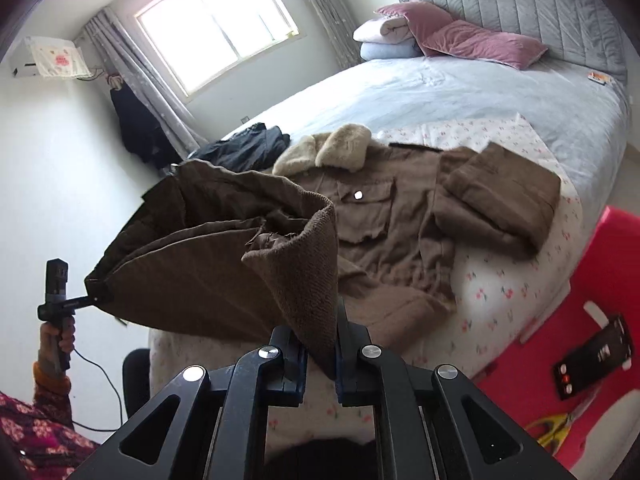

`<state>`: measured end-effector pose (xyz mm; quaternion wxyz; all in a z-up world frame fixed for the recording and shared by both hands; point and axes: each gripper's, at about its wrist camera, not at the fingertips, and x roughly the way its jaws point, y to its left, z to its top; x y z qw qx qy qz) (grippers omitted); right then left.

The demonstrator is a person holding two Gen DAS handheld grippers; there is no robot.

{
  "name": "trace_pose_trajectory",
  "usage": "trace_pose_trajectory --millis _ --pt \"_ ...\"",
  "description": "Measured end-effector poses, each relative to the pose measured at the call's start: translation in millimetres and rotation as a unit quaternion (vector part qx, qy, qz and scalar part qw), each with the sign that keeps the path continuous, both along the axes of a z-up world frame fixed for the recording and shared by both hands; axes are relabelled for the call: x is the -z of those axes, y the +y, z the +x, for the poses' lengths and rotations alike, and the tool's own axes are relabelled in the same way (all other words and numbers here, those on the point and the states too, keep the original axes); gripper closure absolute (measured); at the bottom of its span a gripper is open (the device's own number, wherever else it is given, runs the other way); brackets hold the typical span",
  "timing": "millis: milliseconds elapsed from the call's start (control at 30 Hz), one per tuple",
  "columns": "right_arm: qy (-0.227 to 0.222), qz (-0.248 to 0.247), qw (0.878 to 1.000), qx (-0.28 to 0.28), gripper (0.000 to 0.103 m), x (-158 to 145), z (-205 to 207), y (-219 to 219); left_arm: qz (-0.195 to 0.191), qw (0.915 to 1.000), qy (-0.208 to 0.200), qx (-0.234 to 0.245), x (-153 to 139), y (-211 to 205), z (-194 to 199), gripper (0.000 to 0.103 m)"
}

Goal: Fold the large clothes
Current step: 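Grasp the jacket hem with both grippers and flip it open flat, then move both grippers toward the beige fur collar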

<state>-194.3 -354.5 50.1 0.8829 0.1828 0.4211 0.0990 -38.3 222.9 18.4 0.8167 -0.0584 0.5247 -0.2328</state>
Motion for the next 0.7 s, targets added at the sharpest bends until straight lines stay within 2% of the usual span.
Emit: trace_pose_trajectory --millis 67,100,133,200,233,267,333,400,467,600,700 --pt "0.022 -0.044 0.999 0.007 0.073 12 -28 1 0.031 0.9993 0.019 0.007 15 6 -19 0.086" --pt "0.032 -0.067 0.997 0.010 0.070 14 -42 4 0.054 0.9983 0.021 0.012 19 9 -28 0.084" --pt "0.037 -0.080 0.996 0.015 0.064 15 -55 3 0.086 0.9960 0.015 0.020 20 13 -38 0.078" --pt "0.036 -0.085 0.995 0.026 0.050 13 -75 -3 0.118 0.9925 -0.007 0.030 12 18 -50 0.074" --pt "0.032 -0.084 0.995 0.033 0.041 9 -80 -6 0.126 0.9912 -0.024 0.032 4 19 -53 0.065" --pt "0.026 -0.086 0.995 0.041 0.035 3 -84 -7 0.131 0.9897 -0.050 0.029 -7 20 -55 0.047" --pt "0.009 -0.088 0.995 0.047 0.032 -10 -83 -8 0.127 0.9864 -0.101 0.025 -23 17 -53 0.026" --pt "-0.002 -0.087 0.995 0.046 0.030 -17 -73 -3 0.112 0.9825 -0.145 0.034 -36 0 -41 0.025" --pt "-0.004 -0.085 0.996 0.040 0.028 -18 -58 5 0.091 0.9823 -0.154 0.055 -38 -25 -25 0.023" --pt "0.008 -0.082 0.996 0.018 0.028 -11 1 28 0.079 0.9809 -0.139 0.111 -18 -93 5 0.022" --pt "0.032 -0.083 0.996 0.005 0.028 -1 51 48 0.098 0.9789 -0.123 0.131 2 -143 21 0.022"
